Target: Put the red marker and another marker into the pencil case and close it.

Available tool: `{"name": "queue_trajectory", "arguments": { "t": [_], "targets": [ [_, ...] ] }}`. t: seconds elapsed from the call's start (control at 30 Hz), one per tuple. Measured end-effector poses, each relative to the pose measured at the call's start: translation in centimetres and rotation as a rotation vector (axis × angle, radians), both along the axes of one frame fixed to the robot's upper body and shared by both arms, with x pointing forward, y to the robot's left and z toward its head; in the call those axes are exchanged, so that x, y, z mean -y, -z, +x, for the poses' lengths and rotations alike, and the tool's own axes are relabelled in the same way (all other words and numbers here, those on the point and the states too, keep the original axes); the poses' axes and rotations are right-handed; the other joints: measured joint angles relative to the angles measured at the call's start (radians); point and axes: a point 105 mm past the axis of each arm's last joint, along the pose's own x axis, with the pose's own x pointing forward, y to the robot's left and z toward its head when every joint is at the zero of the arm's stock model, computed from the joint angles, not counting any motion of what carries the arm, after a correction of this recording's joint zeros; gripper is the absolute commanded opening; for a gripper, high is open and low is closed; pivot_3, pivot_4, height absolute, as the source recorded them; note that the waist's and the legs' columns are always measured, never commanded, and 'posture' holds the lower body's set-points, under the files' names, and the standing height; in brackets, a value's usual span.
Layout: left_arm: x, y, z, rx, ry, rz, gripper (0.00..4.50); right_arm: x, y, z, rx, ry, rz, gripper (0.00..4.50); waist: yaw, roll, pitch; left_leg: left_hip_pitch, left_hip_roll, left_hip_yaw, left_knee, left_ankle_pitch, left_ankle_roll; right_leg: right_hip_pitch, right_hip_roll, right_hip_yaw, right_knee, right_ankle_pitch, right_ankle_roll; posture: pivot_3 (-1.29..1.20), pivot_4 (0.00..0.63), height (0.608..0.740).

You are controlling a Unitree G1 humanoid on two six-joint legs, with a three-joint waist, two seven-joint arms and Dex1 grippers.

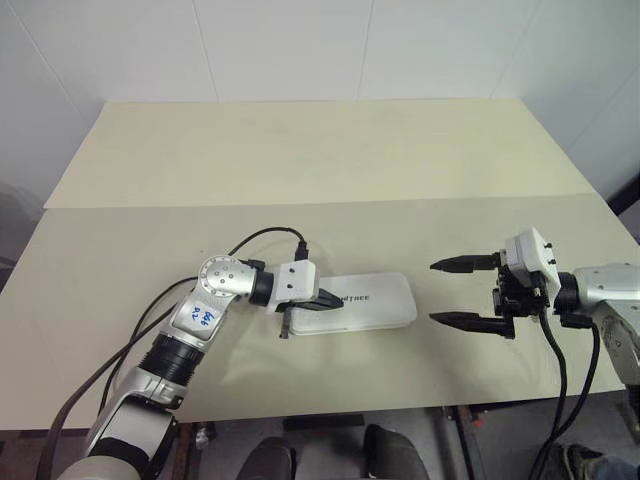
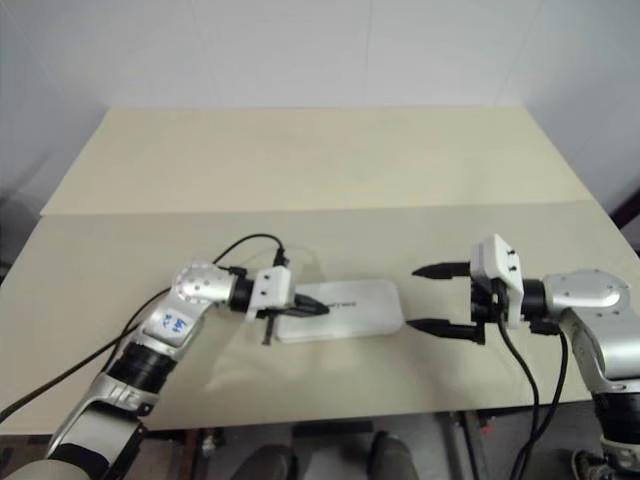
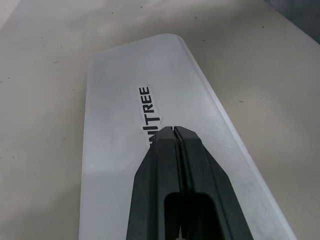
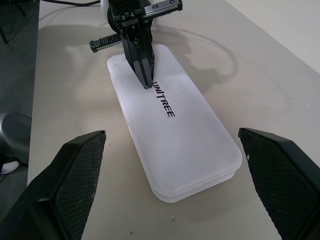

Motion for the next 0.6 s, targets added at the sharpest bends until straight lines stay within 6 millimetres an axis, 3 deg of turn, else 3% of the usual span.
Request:
{"name": "queue_trajectory", "arguments": {
  "t": [0.23,0.4,0.6],
  "targets": [
    [-0.1,-0.2,0.3,0.004,-0.033,-0.017,0.04,-0.5,0.3,0.0,0.003,0.008,0.025,4.50,-0.001,0.000,0.000,0.000,0.000,0.000,0.000,0.000,0.000,0.000,0.000,0.000,0.000,0.000,0.000,0.00,0.150,0.740],
    [-1.6,-0.6,0.7,-0.044,-0.119,-0.112,0.04,-1.1,0.7,0.0,-0.006,-0.003,0.048,4.50,-0.003,0.000,0.000,-0.001,0.000,0.000,-0.001,0.000,0.000,-0.002,0.000,0.000,0.000,0.000,0.000,0.00,0.150,0.740],
    [-4.0,-2.6,0.5,-0.064,-0.207,-0.238,0.04,-1.7,1.1,0.2,-0.017,-0.022,0.054,4.50,-0.001,0.000,0.000,-0.001,0.000,-0.002,-0.001,0.000,0.000,-0.002,0.000,0.000,0.000,0.000,0.000,0.00,0.150,0.740]
  ]
}}
